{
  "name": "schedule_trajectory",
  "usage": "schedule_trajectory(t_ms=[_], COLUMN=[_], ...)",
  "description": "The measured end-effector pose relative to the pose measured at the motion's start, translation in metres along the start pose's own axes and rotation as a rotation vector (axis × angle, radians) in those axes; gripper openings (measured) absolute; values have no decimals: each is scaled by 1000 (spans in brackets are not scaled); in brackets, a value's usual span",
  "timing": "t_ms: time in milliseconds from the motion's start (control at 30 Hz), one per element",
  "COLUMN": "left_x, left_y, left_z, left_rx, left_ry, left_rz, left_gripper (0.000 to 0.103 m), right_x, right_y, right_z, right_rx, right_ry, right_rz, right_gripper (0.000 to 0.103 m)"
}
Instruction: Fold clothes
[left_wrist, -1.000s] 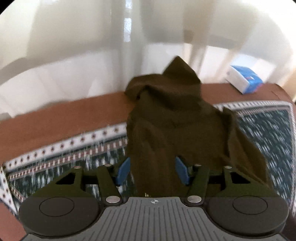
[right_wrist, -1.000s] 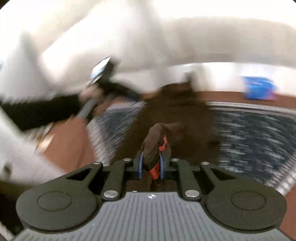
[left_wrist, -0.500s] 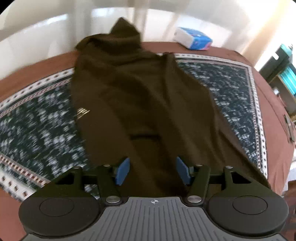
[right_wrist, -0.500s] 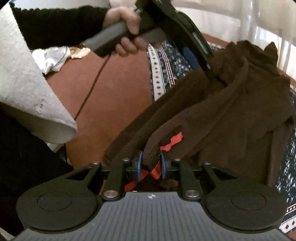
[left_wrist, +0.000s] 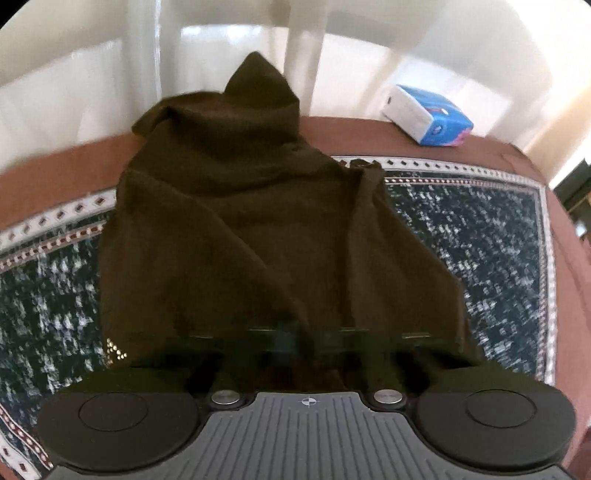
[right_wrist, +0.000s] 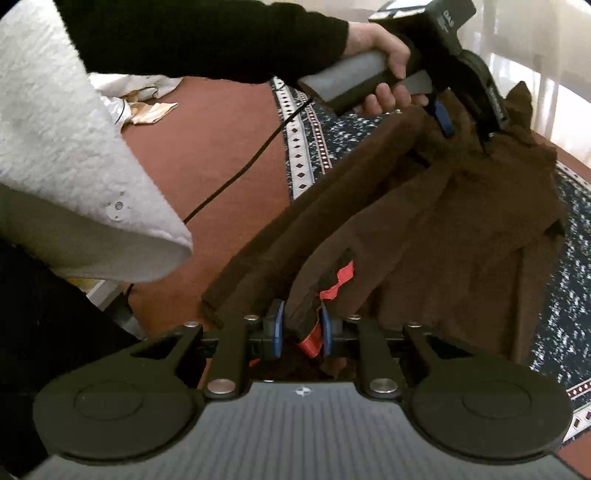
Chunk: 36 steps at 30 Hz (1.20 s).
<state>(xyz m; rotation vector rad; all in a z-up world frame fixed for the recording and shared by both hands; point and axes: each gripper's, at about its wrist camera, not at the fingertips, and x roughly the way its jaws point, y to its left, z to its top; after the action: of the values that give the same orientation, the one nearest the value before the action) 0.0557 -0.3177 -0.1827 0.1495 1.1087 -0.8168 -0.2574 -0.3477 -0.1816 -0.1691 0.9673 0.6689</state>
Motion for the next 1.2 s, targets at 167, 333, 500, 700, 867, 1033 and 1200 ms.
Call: schedule_trajectory(t_ms=[167, 333, 500, 700, 867, 1033, 1200], left_x=[-28, -26, -20, -14, -26, -64, -79], left_y=[22, 49, 58, 63, 70, 66, 19], left_z=[-4, -13, -18, -17, -9, -15, -67], left_rx=[-67, -127, -116, -102, -118, -73, 111], left_ry=[-70, -48, -46, -49, -92, -135, -44], left_rz=[-32, 9, 57, 83, 94, 64, -72], left_gripper=[19, 21, 23, 26, 40, 47, 48], right_x=[-8, 6, 25, 35, 36, 14, -12], right_y=[-1, -3, -5, -4, -6, -11, -29], right_z=[0, -2, -2, -4, -8, -10, -14], right_rx=[18, 15, 19, 32, 34, 87, 184], right_ry=[-31, -14, 23, 59, 100, 82, 12], right_rz=[5, 50, 91, 116, 127, 150, 99], right_gripper=[24, 25, 32, 39, 39, 43, 43])
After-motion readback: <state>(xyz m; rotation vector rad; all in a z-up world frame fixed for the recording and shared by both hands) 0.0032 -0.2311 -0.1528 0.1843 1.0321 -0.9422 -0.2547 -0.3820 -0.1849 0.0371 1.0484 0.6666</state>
